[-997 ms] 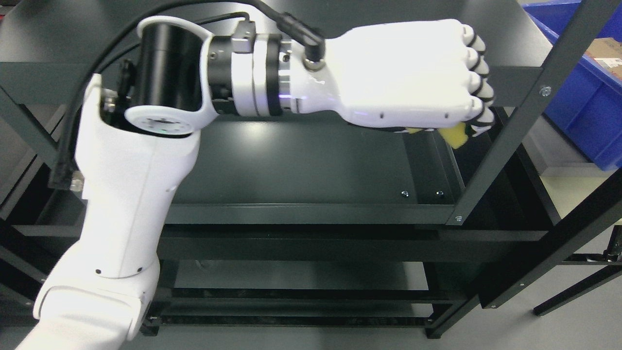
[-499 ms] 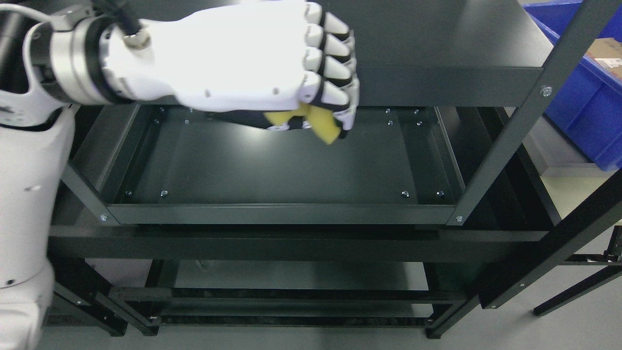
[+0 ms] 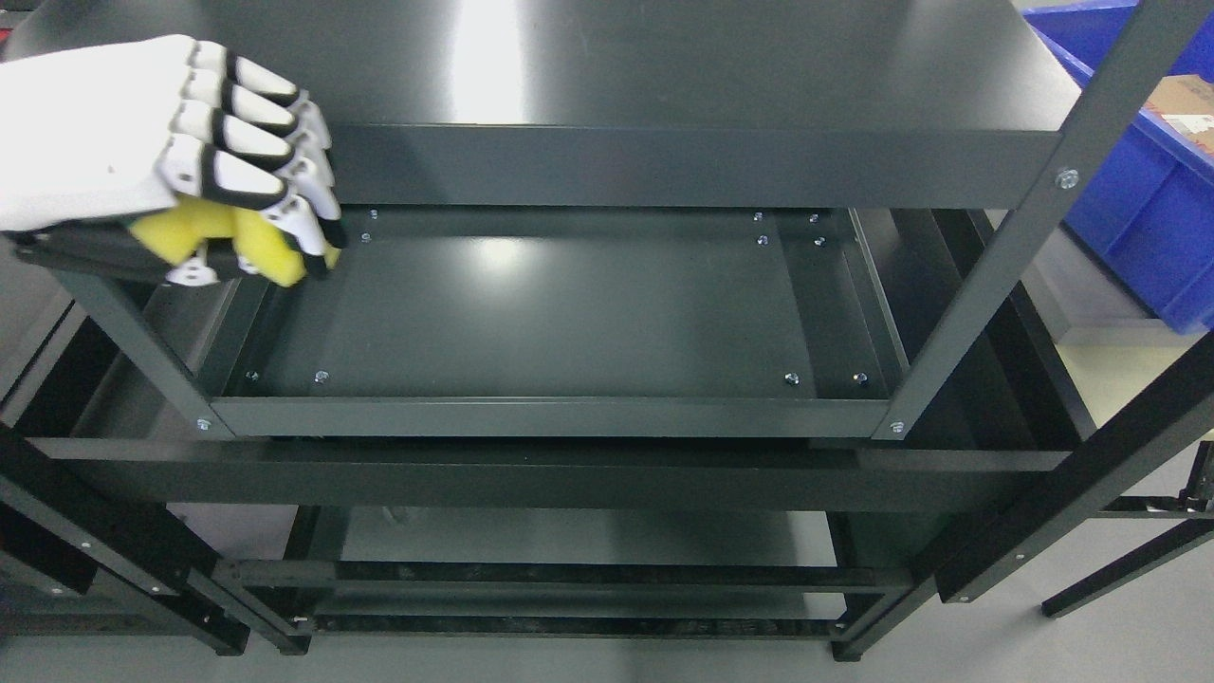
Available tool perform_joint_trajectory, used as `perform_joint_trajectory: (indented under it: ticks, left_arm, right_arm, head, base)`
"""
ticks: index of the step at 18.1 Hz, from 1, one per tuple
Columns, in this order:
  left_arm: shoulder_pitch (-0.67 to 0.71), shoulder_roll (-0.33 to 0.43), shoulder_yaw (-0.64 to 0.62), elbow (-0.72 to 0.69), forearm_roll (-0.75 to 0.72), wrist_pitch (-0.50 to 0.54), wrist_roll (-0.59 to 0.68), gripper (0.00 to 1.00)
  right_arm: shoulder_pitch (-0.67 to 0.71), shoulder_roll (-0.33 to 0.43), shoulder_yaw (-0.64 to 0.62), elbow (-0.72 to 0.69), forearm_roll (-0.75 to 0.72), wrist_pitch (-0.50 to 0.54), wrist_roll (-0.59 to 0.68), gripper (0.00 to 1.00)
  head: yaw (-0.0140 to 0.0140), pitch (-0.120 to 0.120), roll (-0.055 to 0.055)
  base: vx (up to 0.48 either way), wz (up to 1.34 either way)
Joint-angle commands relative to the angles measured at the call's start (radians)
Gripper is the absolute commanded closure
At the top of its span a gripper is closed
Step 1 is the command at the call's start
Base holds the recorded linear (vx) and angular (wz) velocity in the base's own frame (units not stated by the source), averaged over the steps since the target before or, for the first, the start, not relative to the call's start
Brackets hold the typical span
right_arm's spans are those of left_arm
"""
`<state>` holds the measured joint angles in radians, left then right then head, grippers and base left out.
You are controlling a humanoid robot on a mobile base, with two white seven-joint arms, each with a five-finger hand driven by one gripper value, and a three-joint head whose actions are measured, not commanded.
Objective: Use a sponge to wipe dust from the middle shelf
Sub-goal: 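Sweep the sponge back across the shelf surface with the left hand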
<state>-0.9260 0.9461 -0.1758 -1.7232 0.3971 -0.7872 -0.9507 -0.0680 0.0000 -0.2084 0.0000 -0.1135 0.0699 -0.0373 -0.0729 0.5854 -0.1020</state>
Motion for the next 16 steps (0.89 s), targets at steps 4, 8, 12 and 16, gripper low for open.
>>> perform_joint_trajectory:
  ticks: [4, 8, 12, 16]
  left_arm:
    - [0.053, 0.560, 0.087, 0.086, 0.187, 0.002, 0.003, 1.00]
    - [0.047, 0.295, 0.036, 0.011, 0.035, 0.002, 0.032, 1.00]
    - [0.001, -0.161, -0.008, -0.016, -0.177, 0.002, 0.033, 1.00]
    - [-0.125, -0.556, -0.077, -0.016, -0.342, 0.002, 0.029, 1.00]
  right_arm:
    - [0.000, -0.017, 0.001, -0.017, 0.000, 0.007, 0.000, 0.00]
    - [0.000, -0.017, 0.000, -0.017, 0.000, 0.007, 0.000, 0.00]
    - [0.000, -0.017, 0.000, -0.017, 0.000, 0.007, 0.000, 0.00]
    - [-0.001, -0.017, 0.000, -0.017, 0.000, 0.007, 0.000, 0.00]
  head:
    - [0.0000, 0.000, 0.000]
    - [0.0000, 0.000, 0.000]
    - [0.0000, 0.000, 0.000]
    - [0.0000, 0.000, 0.000]
  base:
    - [0.000, 0.00]
    - [0.000, 0.00]
    - [0.000, 0.00]
    - [0.000, 0.00]
